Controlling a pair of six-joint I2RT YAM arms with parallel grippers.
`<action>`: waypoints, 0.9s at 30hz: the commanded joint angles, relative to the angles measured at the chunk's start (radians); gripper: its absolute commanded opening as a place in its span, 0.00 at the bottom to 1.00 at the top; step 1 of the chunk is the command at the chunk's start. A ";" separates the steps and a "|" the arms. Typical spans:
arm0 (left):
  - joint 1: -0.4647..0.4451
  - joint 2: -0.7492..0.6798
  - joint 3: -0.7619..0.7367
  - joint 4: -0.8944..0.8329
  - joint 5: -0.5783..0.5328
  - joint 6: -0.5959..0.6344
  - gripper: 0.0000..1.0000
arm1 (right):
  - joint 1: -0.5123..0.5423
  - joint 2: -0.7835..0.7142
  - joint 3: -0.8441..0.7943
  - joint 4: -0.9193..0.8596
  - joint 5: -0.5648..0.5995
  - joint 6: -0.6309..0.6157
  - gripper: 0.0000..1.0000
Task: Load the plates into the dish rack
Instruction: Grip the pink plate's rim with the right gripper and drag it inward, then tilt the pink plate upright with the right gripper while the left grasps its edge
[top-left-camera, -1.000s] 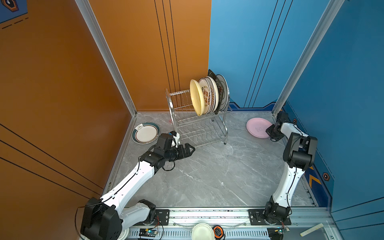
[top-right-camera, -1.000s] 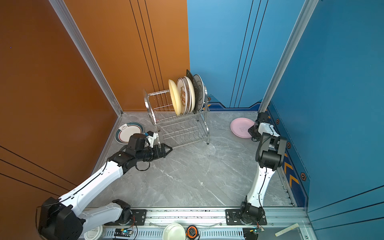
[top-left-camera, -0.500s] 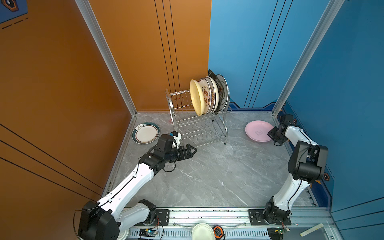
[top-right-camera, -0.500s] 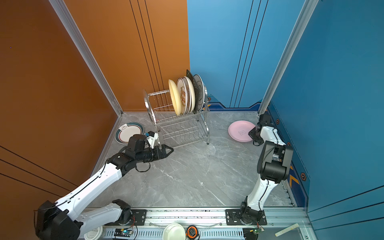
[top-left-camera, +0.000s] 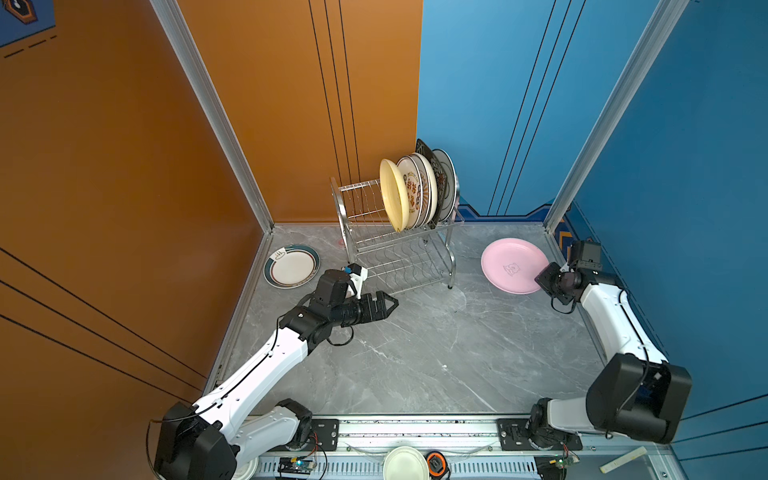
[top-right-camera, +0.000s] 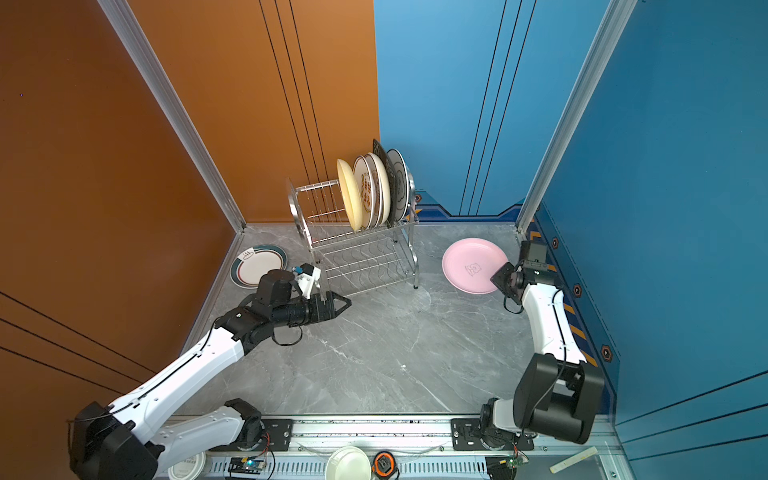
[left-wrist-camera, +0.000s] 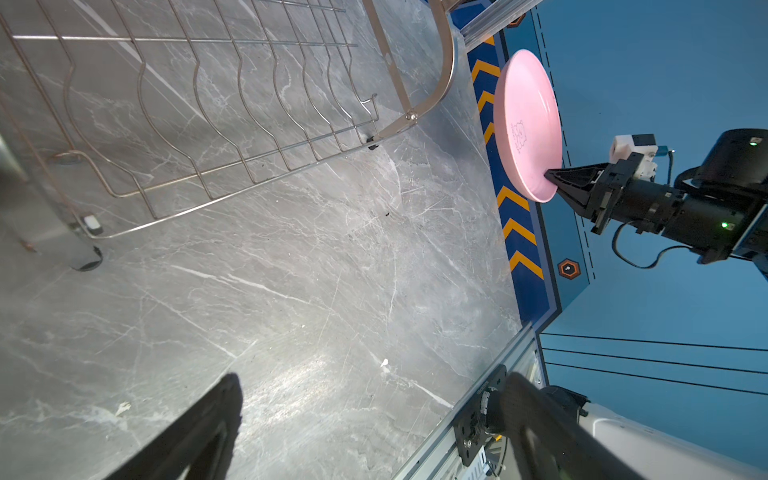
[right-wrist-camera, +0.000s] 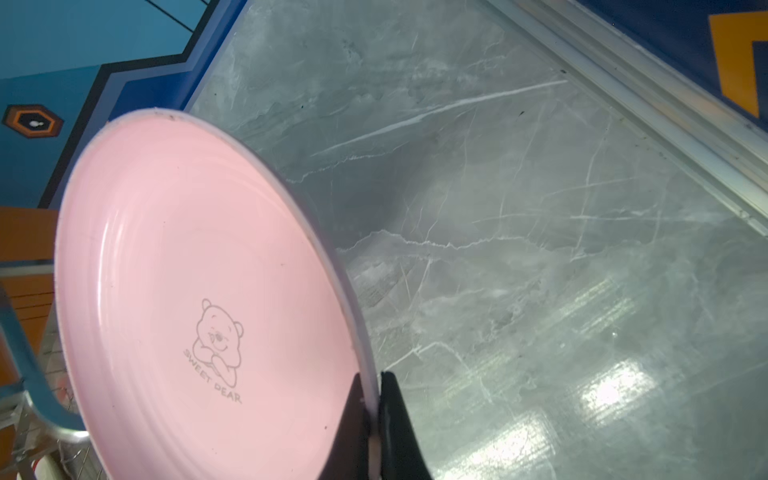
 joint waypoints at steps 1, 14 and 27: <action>-0.009 0.007 -0.009 0.032 0.056 -0.008 0.98 | 0.034 -0.108 -0.043 -0.052 -0.034 -0.012 0.00; -0.005 0.051 -0.016 0.203 0.193 -0.056 0.98 | 0.380 -0.372 -0.100 -0.146 0.024 0.040 0.00; 0.015 0.041 -0.065 0.341 0.243 -0.141 1.00 | 0.773 -0.287 -0.022 -0.081 0.115 0.089 0.00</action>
